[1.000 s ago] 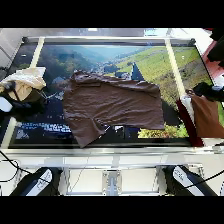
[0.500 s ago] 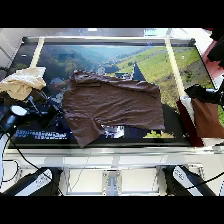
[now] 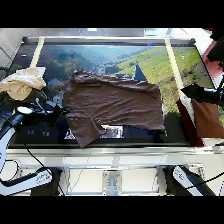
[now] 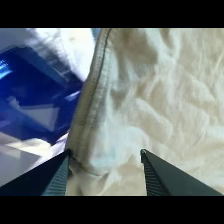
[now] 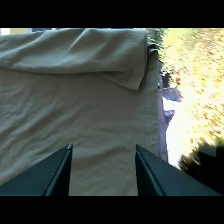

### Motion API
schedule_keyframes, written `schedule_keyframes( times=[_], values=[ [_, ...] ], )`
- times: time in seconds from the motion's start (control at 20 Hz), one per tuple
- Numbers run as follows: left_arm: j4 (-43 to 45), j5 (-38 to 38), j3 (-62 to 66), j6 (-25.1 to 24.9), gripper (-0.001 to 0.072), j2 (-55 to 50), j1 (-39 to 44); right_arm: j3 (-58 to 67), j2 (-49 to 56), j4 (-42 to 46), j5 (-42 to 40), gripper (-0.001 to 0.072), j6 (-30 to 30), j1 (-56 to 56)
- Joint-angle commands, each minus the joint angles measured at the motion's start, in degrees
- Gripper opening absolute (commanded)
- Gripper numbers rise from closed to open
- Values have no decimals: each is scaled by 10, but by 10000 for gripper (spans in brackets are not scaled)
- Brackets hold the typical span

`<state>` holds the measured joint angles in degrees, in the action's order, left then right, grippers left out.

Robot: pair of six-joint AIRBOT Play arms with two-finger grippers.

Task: Fold the shirts.

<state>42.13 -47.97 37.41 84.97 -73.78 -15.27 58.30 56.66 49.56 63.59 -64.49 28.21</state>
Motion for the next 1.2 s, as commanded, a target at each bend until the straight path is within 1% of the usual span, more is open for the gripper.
schedule_keyframes(
  times=[0.0, 0.05, 0.1, 0.15, 0.2, 0.3, 0.4, 0.45, 0.55, 0.6, 0.7, 0.8, 1.05, 1.15],
  values=[
    [-31, 3, 0, -25, 476, -21, 4, 0, 0, -7, 23, 449, 0, 0],
    [-31, 3, 0, -25, 416, -21, 4, 0, 0, -7, 28, 449, 0, 0],
    [-31, 2, 0, -25, 262, -21, 4, 0, 0, -5, 33, 448, 0, 0],
    [-31, 3, 0, -26, 63, -21, 4, 0, 0, 0, 38, 448, -2, 0],
    [-32, 1, 0, -33, 15, -21, 4, -2, 0, 14, 49, 448, -8, 0],
    [-36, -8, 2, -46, 15, -21, 4, -23, 0, 54, 83, 448, -30, 0],
    [-36, -19, 8, -56, 15, -21, 4, -81, 0, 110, 88, 449, -90, 2],
    [-36, -25, 11, -57, 15, -21, 4, -119, 0, 116, 85, 450, -119, 7],
    [-36, -31, 19, -71, 15, -21, 4, -199, 0, 108, 85, 452, -151, 28],
    [-35, -31, 22, -72, 15, -21, 4, -232, 0, 97, 86, 452, -164, 39],
    [-36, -30, 27, -75, 15, -21, 4, -288, 0, 47, 84, 452, -169, 52],
    [-38, -29, 28, -82, 15, -21, 4, -333, 0, -9, 55, 452, -170, 50],
    [-48, -30, 28, -89, 16, -21, 4, -412, 0, -123, -78, 451, -170, 50],
    [-51, -31, 28, -98, 15, -21, 4, -430, 0, -156, -111, 451, -169, 50]
  ],
)
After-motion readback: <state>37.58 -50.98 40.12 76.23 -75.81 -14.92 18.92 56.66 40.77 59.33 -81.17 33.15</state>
